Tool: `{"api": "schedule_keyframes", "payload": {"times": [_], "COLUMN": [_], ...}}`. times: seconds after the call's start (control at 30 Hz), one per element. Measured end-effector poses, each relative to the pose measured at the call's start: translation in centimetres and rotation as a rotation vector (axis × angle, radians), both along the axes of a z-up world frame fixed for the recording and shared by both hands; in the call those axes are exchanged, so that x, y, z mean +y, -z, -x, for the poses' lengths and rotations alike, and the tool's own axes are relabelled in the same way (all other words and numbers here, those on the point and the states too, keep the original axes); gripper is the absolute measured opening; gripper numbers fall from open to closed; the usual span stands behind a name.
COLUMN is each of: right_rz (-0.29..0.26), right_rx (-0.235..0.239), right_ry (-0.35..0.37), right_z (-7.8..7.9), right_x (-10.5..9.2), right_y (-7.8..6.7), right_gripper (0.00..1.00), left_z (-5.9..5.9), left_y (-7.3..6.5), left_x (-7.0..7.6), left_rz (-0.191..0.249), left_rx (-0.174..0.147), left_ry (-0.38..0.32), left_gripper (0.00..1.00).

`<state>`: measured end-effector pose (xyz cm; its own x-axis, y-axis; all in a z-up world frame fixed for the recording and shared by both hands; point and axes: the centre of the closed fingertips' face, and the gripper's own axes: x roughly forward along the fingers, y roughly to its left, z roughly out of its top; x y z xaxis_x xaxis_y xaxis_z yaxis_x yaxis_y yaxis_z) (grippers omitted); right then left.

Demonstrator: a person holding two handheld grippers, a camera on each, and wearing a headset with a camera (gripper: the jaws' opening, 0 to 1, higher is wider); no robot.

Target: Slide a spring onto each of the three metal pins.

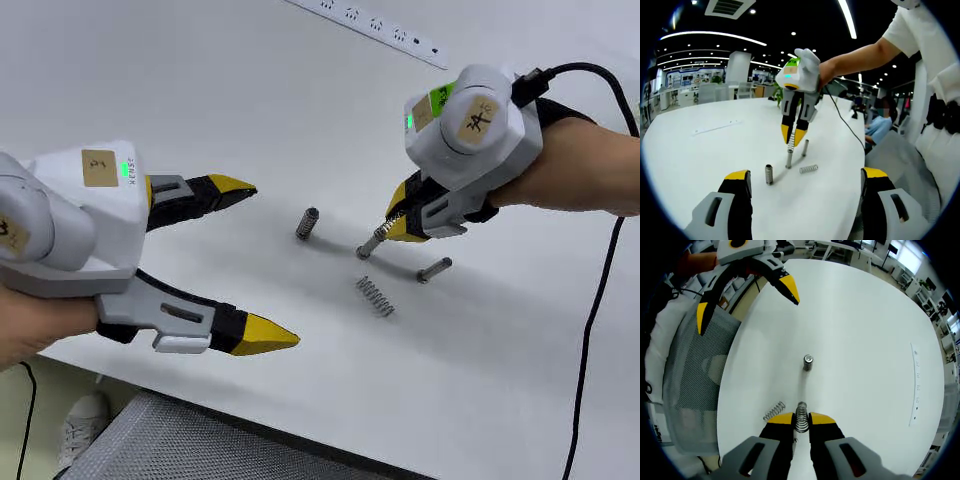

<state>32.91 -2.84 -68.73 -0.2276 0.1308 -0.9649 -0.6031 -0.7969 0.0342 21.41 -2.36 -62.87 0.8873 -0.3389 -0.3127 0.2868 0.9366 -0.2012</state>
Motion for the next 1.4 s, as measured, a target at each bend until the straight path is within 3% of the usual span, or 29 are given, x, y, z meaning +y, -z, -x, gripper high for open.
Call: {"api": "schedule_keyframes", "payload": {"times": [1.4], "right_rz": [-0.014], "right_rx": [-0.038], "right_ry": [-0.071], "right_z": [0.8], "right_x": [-0.1], "right_y": [4.6], "right_gripper": [0.12], "left_z": [0.4], "left_y": [0.5], "left_x": [0.5], "left_rz": [0.013], "left_rx": [0.009], "left_ry": [-0.016], "left_gripper": [0.91]}}
